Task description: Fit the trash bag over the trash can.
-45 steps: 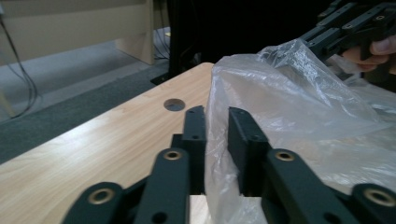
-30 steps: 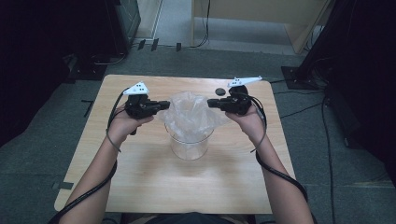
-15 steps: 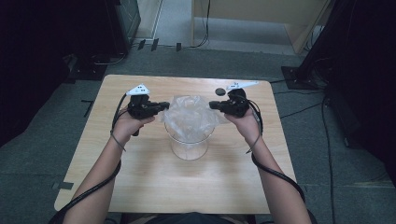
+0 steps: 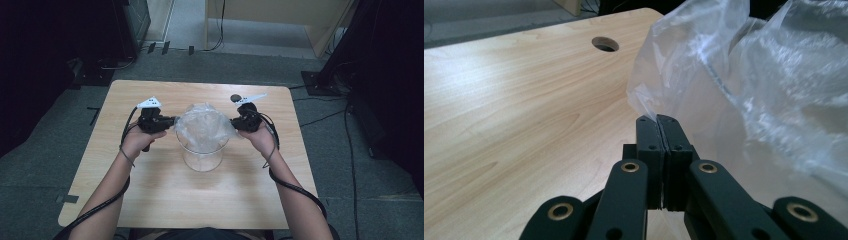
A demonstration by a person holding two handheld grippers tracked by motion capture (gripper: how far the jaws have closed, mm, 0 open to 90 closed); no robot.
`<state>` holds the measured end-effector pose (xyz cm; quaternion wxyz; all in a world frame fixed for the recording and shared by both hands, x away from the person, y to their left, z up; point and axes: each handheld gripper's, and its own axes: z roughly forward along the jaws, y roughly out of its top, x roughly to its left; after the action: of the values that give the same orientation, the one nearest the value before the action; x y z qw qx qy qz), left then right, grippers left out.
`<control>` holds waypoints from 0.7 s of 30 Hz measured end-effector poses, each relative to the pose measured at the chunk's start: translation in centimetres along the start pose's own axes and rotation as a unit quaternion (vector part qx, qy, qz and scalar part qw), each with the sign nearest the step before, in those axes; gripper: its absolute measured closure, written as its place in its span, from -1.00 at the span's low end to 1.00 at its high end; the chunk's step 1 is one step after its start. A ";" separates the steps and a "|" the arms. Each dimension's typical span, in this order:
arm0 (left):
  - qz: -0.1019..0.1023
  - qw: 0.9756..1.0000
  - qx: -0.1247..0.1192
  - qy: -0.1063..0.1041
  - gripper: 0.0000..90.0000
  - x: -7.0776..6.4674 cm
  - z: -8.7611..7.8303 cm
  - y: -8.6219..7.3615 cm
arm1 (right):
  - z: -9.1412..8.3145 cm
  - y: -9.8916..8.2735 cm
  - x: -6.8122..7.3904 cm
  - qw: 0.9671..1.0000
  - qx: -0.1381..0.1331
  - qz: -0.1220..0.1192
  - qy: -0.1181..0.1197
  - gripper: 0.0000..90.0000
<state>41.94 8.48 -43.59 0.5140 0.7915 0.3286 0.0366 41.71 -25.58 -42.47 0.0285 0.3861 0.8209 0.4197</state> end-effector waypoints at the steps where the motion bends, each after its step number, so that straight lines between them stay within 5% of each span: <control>1: -0.002 1.000 0.004 0.000 0.97 0.0 0.1 -0.1 | 0.0 -0.1 0.0 1.000 0.002 0.002 0.002 0.99; 8: -0.012 1.000 0.013 0.003 0.93 0.1 0.4 -0.5 | 0.4 -0.5 -0.1 0.999 0.030 -0.004 -0.009 0.91; 21: 0.016 0.999 -0.034 0.022 0.41 0.4 -1.9 0.7 | -2.3 0.2 -0.6 0.998 -0.054 -0.014 -0.015 0.18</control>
<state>41.84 9.99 -42.20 0.5324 0.7779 0.3257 0.0733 41.37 -27.48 -41.04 0.0677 0.3792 0.8015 0.4574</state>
